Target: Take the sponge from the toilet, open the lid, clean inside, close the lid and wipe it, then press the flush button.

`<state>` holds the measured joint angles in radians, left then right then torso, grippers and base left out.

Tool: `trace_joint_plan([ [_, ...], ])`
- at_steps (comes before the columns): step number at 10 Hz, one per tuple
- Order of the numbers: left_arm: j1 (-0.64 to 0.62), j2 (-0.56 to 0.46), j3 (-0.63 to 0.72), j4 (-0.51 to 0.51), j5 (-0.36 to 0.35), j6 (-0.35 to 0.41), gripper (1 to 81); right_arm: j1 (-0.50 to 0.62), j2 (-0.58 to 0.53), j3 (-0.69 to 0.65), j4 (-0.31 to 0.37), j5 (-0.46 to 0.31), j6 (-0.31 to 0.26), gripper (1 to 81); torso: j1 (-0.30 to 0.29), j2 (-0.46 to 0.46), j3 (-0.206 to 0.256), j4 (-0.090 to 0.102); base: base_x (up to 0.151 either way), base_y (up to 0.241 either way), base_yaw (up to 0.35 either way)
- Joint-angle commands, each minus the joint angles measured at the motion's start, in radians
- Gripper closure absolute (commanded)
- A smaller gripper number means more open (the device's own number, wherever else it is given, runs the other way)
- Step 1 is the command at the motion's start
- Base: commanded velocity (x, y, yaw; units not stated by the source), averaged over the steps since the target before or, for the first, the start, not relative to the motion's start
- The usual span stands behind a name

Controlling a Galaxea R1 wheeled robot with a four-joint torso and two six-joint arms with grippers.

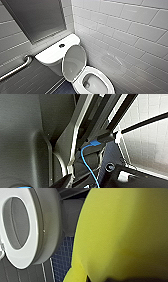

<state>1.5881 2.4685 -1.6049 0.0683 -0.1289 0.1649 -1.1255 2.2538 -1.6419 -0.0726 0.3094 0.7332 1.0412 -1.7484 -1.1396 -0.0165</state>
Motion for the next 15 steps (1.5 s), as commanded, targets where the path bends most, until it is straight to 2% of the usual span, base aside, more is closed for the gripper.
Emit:
trace_joint_plan([
  [1,0.02,-0.012,0.029,0.016,0.084,0.01,1.0,0.153,-0.132,0.179,-0.104,-0.007,-0.005,81.1,0.0,0.0,0.0,0.0,0.0,0.0,0.0],
  [2,0.019,-0.009,0.028,0.016,0.084,0.01,1.0,0.214,-0.153,0.243,-0.107,-0.015,-0.005,81.1,0.0,0.0,0.0,0.0,0.0,0.0,0.0],
  [4,0.017,-0.006,0.026,0.016,0.084,0.01,1.0,0.336,-0.147,0.301,-0.104,-0.105,-0.003,81.1,0.0,0.0,0.0,0.0,0.0,0.0,0.0],
  [7,0.01,-0.002,0.026,0.016,0.086,0.008,1.0,0.508,-0.038,0.262,-0.099,-0.25,0.003,81.1,0.0,0.0,0.0,0.0,0.0,0.0,0.0],
  [9,0.011,0.0,0.02,0.015,0.086,0.008,1.0,0.566,0.061,0.181,-0.099,-0.297,0.005,81.1,0.0,0.0,0.0,0.0,0.0,0.0,0.0],
  [10,0.01,0.001,0.016,0.015,0.086,0.008,1.0,0.586,0.097,0.154,-0.099,-0.315,0.005,81.1,0.0,0.0,0.0,0.024,0.0,0.0,0.0],
  [12,0.01,0.008,0.005,0.013,0.086,0.008,1.0,0.62,0.178,0.094,-0.099,-0.348,0.005,81.1,0.0,0.0,0.0,0.046,0.0,0.0,0.0],
  [14,0.01,0.012,-0.006,0.01,0.086,0.008,1.0,0.654,0.25,0.059,-0.101,-0.38,0.005,81.1,0.0,0.0,0.0,0.079,0.0,0.0,0.0],
  [15,0.01,0.014,-0.01,0.008,0.086,0.008,1.0,0.67,0.293,0.032,-0.102,-0.394,0.005,81.1,0.0,0.0,-0.04,0.089,0.0,0.0,0.0],
])
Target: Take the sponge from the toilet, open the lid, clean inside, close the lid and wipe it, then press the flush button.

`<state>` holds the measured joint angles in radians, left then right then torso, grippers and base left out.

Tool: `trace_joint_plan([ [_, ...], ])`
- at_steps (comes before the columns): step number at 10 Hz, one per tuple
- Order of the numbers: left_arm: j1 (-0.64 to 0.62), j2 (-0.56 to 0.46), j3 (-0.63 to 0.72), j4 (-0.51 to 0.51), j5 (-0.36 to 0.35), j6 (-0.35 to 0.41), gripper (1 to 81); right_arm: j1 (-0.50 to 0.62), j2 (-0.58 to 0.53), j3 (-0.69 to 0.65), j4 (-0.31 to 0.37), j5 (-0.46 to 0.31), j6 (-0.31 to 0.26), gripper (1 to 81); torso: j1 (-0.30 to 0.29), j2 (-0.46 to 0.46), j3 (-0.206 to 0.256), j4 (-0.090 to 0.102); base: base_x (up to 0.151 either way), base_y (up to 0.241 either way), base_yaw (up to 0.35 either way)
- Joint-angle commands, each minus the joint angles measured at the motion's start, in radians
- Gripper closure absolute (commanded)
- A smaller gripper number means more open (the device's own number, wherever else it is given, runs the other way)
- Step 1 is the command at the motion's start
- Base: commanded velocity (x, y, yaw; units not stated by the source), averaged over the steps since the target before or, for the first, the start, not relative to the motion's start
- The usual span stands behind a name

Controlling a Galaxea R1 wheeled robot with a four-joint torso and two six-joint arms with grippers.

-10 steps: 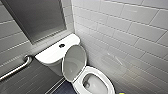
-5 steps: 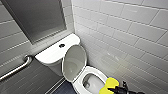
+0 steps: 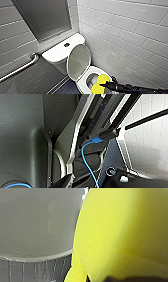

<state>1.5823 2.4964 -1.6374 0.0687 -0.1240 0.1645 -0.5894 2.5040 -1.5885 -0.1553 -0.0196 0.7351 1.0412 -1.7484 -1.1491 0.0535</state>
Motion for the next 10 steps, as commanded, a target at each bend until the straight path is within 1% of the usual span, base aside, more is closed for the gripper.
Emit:
trace_joint_plan([
  [1,0.015,-0.013,0.019,0.008,0.083,0.009,1.0,0.151,0.073,-0.039,-0.02,-0.079,0.003,81.1,0.0,0.0,-0.06,0.026,0.0,0.0,0.0],
  [2,0.015,-0.008,0.01,0.006,0.081,0.009,1.0,0.174,0.107,-0.054,-0.02,-0.083,0.003,81.1,0.0,0.0,-0.081,0.007,0.0,0.0,0.0],
  [3,0.015,-0.004,-0.002,0.005,0.081,0.007,1.0,0.191,0.129,-0.06,-0.02,-0.092,0.003,81.1,0.0,0.0,-0.04,0.014,0.0,0.0,0.0],
  [4,0.015,0.0,-0.015,0.002,0.083,0.004,1.0,0.208,0.169,-0.082,-0.018,-0.123,0.003,81.1,0.0,0.001,-0.049,0.016,0.0,0.0,0.0],
  [5,0.015,-0.002,-0.019,0.002,0.083,0.004,1.0,0.223,0.207,-0.105,-0.018,-0.135,0.003,81.1,0.0,0.001,-0.056,0.017,0.0,0.0,0.0],
  [6,0.017,-0.002,-0.019,0.0,0.084,0.004,1.0,0.236,0.244,-0.132,-0.016,-0.138,0.003,81.1,0.065,-0.1,-0.056,0.017,0.0,0.0,0.0],
  [8,0.02,0.0,-0.032,0.0,0.089,0.003,1.0,0.231,0.316,-0.198,-0.013,-0.138,0.003,81.1,0.078,-0.121,-0.055,0.017,0.0,0.0,0.0],
  [9,0.02,0.0,-0.036,0.0,0.089,0.003,1.0,0.223,0.35,-0.241,-0.012,-0.138,0.006,81.1,0.036,-0.056,-0.055,0.017,0.0,0.0,0.0],
  [10,0.02,0.0,-0.036,0.0,0.089,0.003,1.0,0.211,0.37,-0.258,-0.013,-0.135,0.007,81.1,0.054,-0.085,-0.055,0.017,0.0,0.0,0.0],
])
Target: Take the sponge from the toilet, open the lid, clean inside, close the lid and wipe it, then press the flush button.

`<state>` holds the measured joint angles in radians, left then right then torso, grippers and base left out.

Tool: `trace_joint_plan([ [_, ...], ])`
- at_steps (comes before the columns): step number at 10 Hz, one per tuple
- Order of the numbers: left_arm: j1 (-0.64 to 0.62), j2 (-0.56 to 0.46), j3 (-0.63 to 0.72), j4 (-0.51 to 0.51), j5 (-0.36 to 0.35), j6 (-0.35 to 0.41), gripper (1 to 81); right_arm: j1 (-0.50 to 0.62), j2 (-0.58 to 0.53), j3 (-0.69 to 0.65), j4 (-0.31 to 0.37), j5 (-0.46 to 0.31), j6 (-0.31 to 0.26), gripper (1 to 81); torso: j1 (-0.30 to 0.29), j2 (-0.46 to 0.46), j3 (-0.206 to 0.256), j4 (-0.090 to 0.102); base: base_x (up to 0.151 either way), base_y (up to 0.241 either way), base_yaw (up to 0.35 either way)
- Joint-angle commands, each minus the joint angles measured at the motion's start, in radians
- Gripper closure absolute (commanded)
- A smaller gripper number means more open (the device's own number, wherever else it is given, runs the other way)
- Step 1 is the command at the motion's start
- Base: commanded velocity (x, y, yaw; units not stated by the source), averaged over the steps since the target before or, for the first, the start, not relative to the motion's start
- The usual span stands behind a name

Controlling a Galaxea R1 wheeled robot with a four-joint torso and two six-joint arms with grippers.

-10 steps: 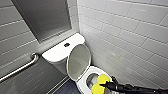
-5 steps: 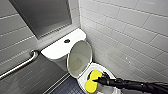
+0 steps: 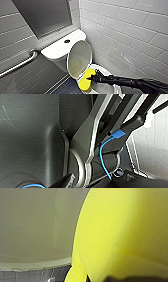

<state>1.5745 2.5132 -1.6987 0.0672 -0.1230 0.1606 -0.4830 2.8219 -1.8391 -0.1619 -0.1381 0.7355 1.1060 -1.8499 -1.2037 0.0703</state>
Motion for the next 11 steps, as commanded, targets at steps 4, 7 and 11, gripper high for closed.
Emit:
trace_joint_plan([
  [4,0.028,-0.013,0.025,0.002,0.089,0.007,1.0,-0.007,0.073,-0.086,-0.011,0.0,0.097,81.1,0.006,-0.01,0.0,0.0,0.0,0.0,0.0],
  [7,0.028,-0.008,0.027,0.005,0.089,0.011,1.0,-0.078,0.015,-0.052,-0.013,0.011,0.105,81.1,0.006,-0.011,0.0,0.0,0.0,0.0,0.0],
  [11,0.028,-0.002,0.027,0.013,0.088,0.013,1.0,-0.13,-0.161,0.101,-0.025,0.023,0.104,81.1,0.006,-0.011,0.0,0.0,0.0,0.0,0.0],
])
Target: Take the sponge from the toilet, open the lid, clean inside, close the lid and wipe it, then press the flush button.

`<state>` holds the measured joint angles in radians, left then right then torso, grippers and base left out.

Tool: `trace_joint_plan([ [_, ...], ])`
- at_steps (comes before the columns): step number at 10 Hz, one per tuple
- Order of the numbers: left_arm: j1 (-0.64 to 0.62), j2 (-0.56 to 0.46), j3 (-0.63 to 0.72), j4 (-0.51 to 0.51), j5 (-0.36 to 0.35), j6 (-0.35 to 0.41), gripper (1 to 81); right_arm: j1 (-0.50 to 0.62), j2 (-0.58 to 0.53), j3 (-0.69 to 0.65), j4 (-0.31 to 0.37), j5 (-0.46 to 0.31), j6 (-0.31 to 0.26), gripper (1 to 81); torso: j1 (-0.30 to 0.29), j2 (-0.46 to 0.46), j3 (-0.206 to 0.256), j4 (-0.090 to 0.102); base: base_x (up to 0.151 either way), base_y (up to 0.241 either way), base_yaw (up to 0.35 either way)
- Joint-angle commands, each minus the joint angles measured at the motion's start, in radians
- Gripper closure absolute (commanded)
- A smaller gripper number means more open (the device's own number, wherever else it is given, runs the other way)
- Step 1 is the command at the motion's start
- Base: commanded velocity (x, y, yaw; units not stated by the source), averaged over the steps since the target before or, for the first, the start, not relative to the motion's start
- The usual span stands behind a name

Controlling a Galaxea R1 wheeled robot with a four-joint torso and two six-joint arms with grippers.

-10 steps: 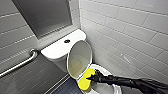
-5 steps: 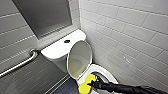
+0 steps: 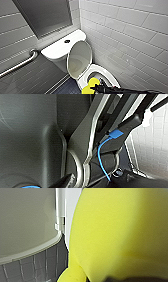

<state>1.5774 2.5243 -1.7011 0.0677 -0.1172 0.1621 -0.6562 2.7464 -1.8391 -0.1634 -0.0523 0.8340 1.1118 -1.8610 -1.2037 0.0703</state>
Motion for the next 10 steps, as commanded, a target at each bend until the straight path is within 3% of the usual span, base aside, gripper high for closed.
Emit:
trace_joint_plan([
  [1,0.025,-0.013,0.029,0.012,0.082,0.011,1.0,0.028,-0.119,0.124,-0.028,-0.061,0.005,81.1,0.0,0.0,0.0,0.0,0.0,0.0,0.0],
  [6,0.025,-0.011,0.029,0.014,0.08,0.01,1.0,-0.055,-0.312,0.253,-0.031,-0.009,0.005,81.1,0.0,0.0,0.0,0.0,0.0,0.0,0.0],
  [10,0.023,-0.004,0.027,0.017,0.08,0.011,1.0,-0.142,-0.501,0.36,-0.033,0.08,0.005,81.1,0.0,0.0,0.0,0.0,0.0,0.0,0.0],
])
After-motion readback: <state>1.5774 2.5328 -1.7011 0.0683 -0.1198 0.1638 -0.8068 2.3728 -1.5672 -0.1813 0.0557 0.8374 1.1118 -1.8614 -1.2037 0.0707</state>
